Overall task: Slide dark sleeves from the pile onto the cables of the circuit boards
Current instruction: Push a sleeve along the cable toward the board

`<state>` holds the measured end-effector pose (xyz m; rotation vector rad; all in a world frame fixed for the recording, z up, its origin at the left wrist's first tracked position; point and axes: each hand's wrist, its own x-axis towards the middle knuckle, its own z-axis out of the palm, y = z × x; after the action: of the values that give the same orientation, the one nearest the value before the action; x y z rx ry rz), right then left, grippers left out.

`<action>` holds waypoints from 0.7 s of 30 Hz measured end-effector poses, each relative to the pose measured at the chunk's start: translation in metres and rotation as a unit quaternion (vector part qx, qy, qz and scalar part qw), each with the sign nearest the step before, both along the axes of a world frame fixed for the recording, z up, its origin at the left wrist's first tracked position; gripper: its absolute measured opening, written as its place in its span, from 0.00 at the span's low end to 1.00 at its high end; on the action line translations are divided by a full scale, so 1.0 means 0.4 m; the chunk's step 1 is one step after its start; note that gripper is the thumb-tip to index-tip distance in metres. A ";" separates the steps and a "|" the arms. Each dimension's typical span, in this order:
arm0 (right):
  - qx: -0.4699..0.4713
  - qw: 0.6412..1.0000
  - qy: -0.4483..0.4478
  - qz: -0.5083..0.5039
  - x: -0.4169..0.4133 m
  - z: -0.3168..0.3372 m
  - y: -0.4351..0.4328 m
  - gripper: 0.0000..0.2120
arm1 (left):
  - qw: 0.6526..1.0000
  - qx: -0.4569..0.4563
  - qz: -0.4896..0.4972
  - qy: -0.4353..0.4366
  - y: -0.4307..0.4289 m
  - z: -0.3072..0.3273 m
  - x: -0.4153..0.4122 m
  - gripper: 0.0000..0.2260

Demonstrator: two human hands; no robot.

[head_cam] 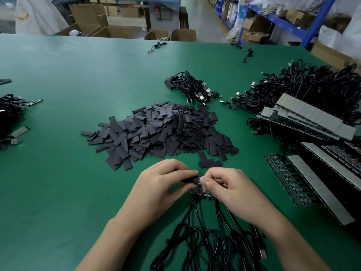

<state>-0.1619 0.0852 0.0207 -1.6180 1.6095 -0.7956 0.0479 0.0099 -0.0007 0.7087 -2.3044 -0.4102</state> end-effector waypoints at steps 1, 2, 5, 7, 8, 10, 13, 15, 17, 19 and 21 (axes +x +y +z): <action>-0.001 1.000 -0.009 0.002 0.000 0.002 0.001 0.13 | 1.000 0.004 0.001 0.001 0.000 0.000 0.002 0.10; 0.000 1.000 -0.024 0.007 -0.002 0.005 0.001 0.13 | 1.000 0.008 0.002 0.005 -0.001 0.001 0.004 0.10; 0.012 0.998 -0.056 0.025 -0.014 0.009 -0.001 0.10 | 1.000 0.017 0.007 0.022 -0.002 0.001 0.004 0.11; 0.019 0.998 -0.063 0.020 -0.021 0.007 -0.004 0.09 | 0.999 0.018 0.011 0.031 -0.001 0.002 0.002 0.11; 0.023 0.997 -0.066 0.016 -0.023 0.006 -0.005 0.09 | 0.999 0.016 0.012 0.035 0.000 0.002 0.002 0.11; 0.027 0.996 -0.078 0.015 -0.023 0.004 -0.006 0.09 | 0.999 0.015 0.009 0.044 0.002 0.003 -0.001 0.11; 0.031 0.995 -0.098 0.020 -0.019 0.003 -0.007 0.07 | 0.999 0.014 -0.006 0.049 0.007 0.003 -0.008 0.10; 0.033 0.993 -0.115 0.023 -0.016 -0.002 -0.009 0.07 | 0.999 0.006 -0.011 0.050 0.010 0.002 -0.012 0.10; 0.036 0.990 -0.137 0.025 -0.014 -0.003 -0.010 0.07 | 0.999 -0.001 -0.014 0.051 0.011 0.001 -0.011 0.10; 0.039 0.988 -0.150 0.026 -0.016 -0.006 -0.011 0.07 | 0.998 -0.009 -0.014 0.054 0.011 0.000 -0.009 0.10; 0.047 0.985 -0.165 0.029 -0.018 -0.006 -0.011 0.06 | 0.998 -0.017 -0.013 0.062 0.011 -0.001 -0.009 0.09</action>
<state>-0.1690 0.0808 0.0185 -1.3772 1.3390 -0.8899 0.0445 0.0143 -0.0012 0.6214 -2.2006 -0.4146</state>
